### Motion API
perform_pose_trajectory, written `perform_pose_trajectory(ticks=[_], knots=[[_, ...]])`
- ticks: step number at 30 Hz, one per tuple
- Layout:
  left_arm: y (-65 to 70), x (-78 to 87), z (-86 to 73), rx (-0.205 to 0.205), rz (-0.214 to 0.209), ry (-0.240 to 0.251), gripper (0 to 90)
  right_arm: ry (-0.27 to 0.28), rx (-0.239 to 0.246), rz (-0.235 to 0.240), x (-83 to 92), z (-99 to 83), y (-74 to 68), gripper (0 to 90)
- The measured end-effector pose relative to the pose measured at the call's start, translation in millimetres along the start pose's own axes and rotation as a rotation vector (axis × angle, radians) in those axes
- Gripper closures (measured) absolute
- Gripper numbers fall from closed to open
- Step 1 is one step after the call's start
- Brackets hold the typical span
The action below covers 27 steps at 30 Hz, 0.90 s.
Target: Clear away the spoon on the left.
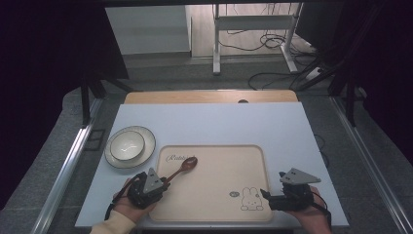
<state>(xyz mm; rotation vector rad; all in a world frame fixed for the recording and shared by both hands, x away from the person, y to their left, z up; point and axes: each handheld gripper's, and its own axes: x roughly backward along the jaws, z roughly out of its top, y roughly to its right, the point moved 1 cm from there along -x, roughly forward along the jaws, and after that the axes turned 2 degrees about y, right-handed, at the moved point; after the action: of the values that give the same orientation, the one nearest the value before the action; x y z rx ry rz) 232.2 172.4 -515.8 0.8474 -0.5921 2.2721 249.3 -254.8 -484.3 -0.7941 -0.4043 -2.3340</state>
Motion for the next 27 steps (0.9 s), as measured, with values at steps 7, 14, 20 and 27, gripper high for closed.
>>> perform_pose_trajectory(ticks=[7, 14, 20, 27], knots=[[-3.7, 1.3, -1.2, 0.070, -0.007, 0.014, 43.5, 0.000, 0.000, 0.000, 0.1, 0.0, -0.1, 13.2], [-4.2, 3.4, -0.5, 0.094, 0.009, 0.042, 33.6, 0.000, 0.000, 0.001, 0.0, 0.0, -0.1, 13.2], [-4.8, 8.0, 1.0, 0.104, 0.017, 0.070, 30.6, -0.002, 0.000, 0.001, -0.1, -0.1, 0.1, 13.2], [-6.6, 16.1, 2.6, 0.121, 0.036, 0.109, 30.0, 0.000, 0.000, 0.000, 0.2, 0.0, 0.0, 13.2]])
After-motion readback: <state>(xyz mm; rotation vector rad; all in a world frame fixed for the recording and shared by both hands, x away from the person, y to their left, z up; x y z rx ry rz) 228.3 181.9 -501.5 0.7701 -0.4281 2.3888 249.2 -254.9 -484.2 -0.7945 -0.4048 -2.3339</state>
